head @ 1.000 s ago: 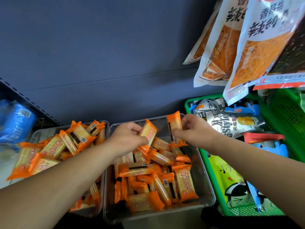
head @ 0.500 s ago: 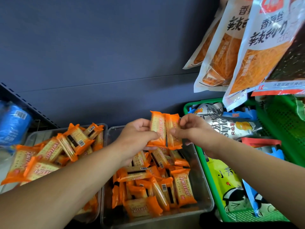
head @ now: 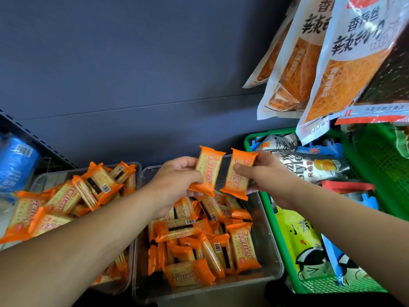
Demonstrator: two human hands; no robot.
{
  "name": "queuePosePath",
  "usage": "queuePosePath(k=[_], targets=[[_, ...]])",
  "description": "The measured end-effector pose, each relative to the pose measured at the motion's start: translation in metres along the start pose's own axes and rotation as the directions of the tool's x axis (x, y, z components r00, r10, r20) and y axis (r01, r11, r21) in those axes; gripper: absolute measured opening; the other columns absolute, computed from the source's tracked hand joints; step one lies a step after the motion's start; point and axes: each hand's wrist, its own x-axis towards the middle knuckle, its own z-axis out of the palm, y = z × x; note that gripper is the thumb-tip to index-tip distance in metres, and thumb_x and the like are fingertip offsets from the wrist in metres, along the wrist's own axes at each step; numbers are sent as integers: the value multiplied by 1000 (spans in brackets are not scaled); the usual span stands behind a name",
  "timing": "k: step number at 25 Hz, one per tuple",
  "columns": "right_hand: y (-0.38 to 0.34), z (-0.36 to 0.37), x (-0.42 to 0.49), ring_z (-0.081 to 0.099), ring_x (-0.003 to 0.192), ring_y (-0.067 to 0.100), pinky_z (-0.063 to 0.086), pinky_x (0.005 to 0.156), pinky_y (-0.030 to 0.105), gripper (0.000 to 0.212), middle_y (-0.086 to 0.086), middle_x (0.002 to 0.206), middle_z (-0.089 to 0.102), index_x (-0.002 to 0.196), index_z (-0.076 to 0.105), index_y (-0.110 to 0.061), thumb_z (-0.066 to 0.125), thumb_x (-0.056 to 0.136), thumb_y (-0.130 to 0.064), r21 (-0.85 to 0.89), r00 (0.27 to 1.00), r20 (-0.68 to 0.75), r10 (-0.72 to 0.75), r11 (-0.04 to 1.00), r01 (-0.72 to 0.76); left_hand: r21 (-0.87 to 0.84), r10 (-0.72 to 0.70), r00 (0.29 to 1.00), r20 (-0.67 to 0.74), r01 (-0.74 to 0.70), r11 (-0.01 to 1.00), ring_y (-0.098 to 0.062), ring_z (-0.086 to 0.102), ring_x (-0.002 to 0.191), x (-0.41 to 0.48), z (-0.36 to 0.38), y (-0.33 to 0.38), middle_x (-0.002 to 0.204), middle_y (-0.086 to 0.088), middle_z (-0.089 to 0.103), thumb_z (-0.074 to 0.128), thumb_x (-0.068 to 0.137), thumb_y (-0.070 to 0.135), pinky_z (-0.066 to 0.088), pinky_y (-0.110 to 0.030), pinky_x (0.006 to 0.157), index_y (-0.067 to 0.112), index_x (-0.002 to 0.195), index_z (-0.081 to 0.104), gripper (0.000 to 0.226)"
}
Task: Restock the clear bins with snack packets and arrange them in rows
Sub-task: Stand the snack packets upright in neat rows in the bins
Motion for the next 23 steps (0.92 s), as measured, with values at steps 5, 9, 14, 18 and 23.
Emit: queuePosePath(k=[5,9,14,18,23], targets=[[0,-6,1,77,76,23,65,75,43,14,8,93,78,114,62,-18,63,100,-19,-41,995,-78,56,997,-59,128,47,997,56,-54,990,-22,78,92,-1,-7,3,106,-2,80,72,83,-9,63,-37,76,22,120,65,48],[-3,-4,-7,76,74,13,63,71,35,7,1,91,79,107,68,-24,65,102,-26,-139,1000,0,-3,990,3,432,171,980,100,-197,880,-15,74,85,-6,-17,10,95,4,79,79,80,3,60,-32,76,29,106,73,36],[-9,8,-15,75,87,21,60,73,34,32,8,101,79,113,70,-17,51,107,-42,-185,959,280,39,983,14,268,270,961,53,-275,923,-21,75,91,-9,6,16,105,-2,73,92,73,2,65,-40,82,25,116,66,56],[-8,-5,-19,76,99,27,59,86,46,30,7,108,78,119,70,-19,71,96,-39,-195,948,317,-29,976,95,286,415,910,-31,-389,876,-8,72,90,-5,27,18,101,6,74,89,78,9,60,-21,77,25,112,67,44],[4,-23,-11,75,90,27,61,72,39,29,8,104,76,113,67,-19,78,91,-34,-212,982,-67,-179,964,161,471,337,941,11,-302,829,-15,68,105,37,44,-8,111,8,67,71,97,17,56,-27,92,26,114,64,21]])
